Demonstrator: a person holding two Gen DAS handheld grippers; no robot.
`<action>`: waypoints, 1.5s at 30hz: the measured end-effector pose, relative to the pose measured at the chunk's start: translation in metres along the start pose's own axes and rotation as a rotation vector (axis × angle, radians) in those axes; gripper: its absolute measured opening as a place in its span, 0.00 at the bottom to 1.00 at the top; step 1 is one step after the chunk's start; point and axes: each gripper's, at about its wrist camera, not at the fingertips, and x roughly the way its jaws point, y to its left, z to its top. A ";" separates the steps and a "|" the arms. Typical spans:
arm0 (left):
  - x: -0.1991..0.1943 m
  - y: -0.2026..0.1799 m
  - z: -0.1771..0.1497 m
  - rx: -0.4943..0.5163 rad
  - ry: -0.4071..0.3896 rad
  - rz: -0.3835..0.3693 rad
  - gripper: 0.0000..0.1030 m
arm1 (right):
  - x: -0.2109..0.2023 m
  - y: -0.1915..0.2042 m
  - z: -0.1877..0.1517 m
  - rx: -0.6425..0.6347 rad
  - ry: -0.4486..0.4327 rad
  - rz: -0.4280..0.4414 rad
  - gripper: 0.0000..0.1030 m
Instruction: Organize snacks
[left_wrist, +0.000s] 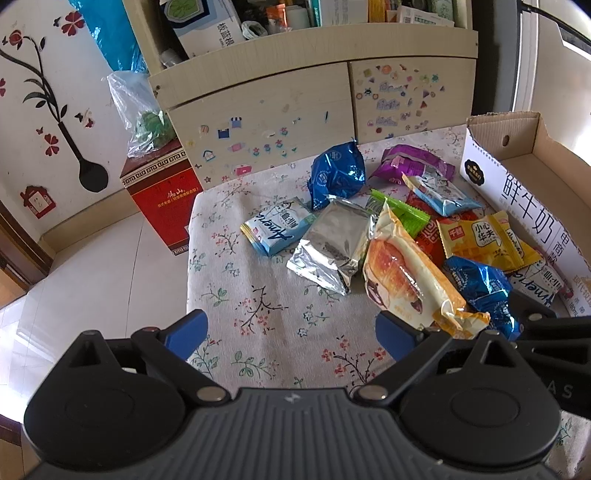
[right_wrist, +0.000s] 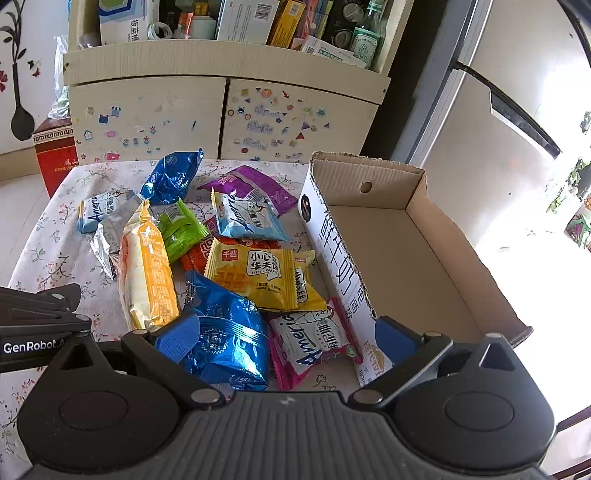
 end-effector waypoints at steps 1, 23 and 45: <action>0.000 0.000 0.000 -0.004 0.003 -0.003 0.94 | 0.000 -0.001 0.000 0.000 0.002 0.004 1.00; 0.001 0.001 0.004 -0.011 0.032 0.008 0.94 | 0.003 0.000 0.003 0.018 0.055 0.025 1.00; 0.003 0.000 0.004 -0.010 0.043 0.014 0.94 | 0.005 0.001 0.004 0.019 0.073 0.028 1.00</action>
